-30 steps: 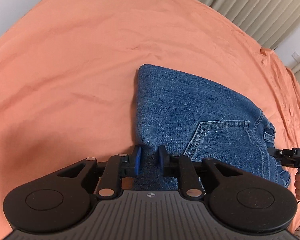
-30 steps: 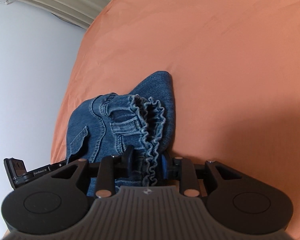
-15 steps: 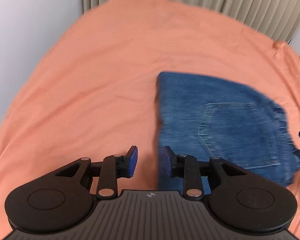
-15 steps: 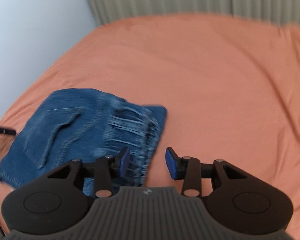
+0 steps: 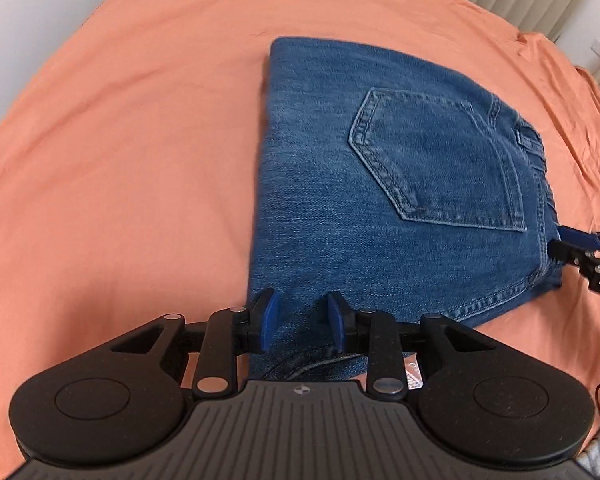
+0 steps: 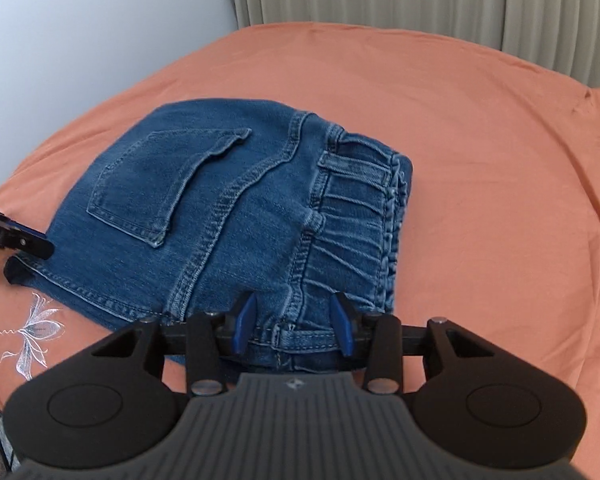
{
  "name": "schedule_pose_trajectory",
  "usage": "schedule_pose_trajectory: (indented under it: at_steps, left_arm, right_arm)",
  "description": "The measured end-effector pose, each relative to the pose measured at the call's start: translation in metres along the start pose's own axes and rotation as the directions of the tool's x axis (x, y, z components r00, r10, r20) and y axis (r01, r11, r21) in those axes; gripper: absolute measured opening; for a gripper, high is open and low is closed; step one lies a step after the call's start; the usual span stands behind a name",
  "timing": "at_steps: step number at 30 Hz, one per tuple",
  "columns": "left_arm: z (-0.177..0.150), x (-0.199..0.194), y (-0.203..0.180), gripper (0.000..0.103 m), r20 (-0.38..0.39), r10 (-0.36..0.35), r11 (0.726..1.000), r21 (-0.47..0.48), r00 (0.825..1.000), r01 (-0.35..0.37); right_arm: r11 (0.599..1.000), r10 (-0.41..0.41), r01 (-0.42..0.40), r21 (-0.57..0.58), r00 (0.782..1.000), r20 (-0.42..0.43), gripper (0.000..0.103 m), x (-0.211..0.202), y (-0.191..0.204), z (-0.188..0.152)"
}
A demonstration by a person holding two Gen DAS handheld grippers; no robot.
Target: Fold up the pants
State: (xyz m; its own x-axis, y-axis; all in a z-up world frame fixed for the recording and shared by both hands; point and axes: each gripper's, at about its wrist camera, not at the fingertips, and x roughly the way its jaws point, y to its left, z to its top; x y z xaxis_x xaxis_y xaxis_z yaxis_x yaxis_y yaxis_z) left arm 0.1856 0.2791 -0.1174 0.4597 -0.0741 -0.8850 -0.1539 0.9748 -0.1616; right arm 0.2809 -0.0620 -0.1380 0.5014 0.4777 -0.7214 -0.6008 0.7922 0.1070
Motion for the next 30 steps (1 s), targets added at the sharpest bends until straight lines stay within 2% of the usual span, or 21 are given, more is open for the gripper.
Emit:
schedule_pose_trajectory:
  at_steps: [3, 5, 7, 9, 14, 18, 21, 22, 27, 28, 30]
  left_arm:
    - [0.004, -0.018, -0.013, 0.036, 0.032, 0.042, 0.998, 0.040, 0.999, -0.043]
    - [-0.002, -0.037, -0.021, 0.037, 0.090, 0.044, 0.998, 0.048, 0.995, -0.048]
    - [-0.006, -0.058, -0.029, 0.040, 0.144, 0.029, 0.999, 0.037, 0.989, -0.034]
    - [-0.008, -0.077, -0.041, 0.044, 0.204, 0.032, 0.999, 0.024, 0.978, -0.038]
    - [-0.020, -0.126, -0.085, 0.058, 0.366, 0.111, 0.994, -0.023, 0.924, -0.110]
    - [-0.045, -0.154, -0.119, 0.058, 0.451, 0.134, 0.991, -0.056, 0.883, -0.122]
    - [-0.069, -0.164, -0.144, 0.059, 0.518, 0.175, 0.984, -0.067, 0.837, -0.164]
    - [-0.077, -0.165, -0.151, 0.059, 0.530, 0.181, 0.983, -0.062, 0.829, -0.175]
    - [-0.112, -0.161, -0.173, 0.060, 0.559, 0.239, 0.966, -0.053, 0.794, -0.253]
    - [-0.117, -0.160, -0.175, 0.063, 0.560, 0.246, 0.964, -0.058, 0.791, -0.259]
    - [-0.127, -0.157, -0.179, 0.071, 0.555, 0.239, 0.966, -0.057, 0.797, -0.251]
  right_arm:
    - [1.000, -0.011, 0.011, -0.004, 1.000, 0.006, 0.038, -0.012, 0.003, 0.009]
    - [1.000, -0.007, 0.007, 0.003, 1.000, 0.030, 0.040, -0.026, 0.005, 0.015]
    - [1.000, -0.001, 0.000, 0.011, 0.998, 0.064, 0.045, -0.047, 0.007, 0.019]
    - [1.000, -0.002, 0.001, 0.008, 0.994, 0.105, 0.058, -0.072, 0.013, 0.023]
    - [0.998, -0.047, 0.053, -0.026, 0.976, 0.213, 0.080, -0.131, 0.037, 0.028]
    - [0.996, -0.068, 0.081, -0.029, 0.947, 0.313, 0.080, -0.179, 0.055, 0.017]
    - [0.994, -0.090, 0.107, -0.029, 0.933, 0.349, 0.080, -0.203, 0.067, 0.001]
    - [0.994, -0.093, 0.110, -0.028, 0.929, 0.359, 0.080, -0.210, 0.070, -0.006]
    - [0.990, -0.118, 0.137, -0.020, 0.910, 0.396, 0.080, -0.232, 0.086, -0.038]
    - [0.989, -0.127, 0.148, -0.021, 0.907, 0.402, 0.080, -0.235, 0.090, -0.045]
    - [0.984, -0.159, 0.175, -0.001, 0.896, 0.414, 0.081, -0.238, 0.098, -0.058]
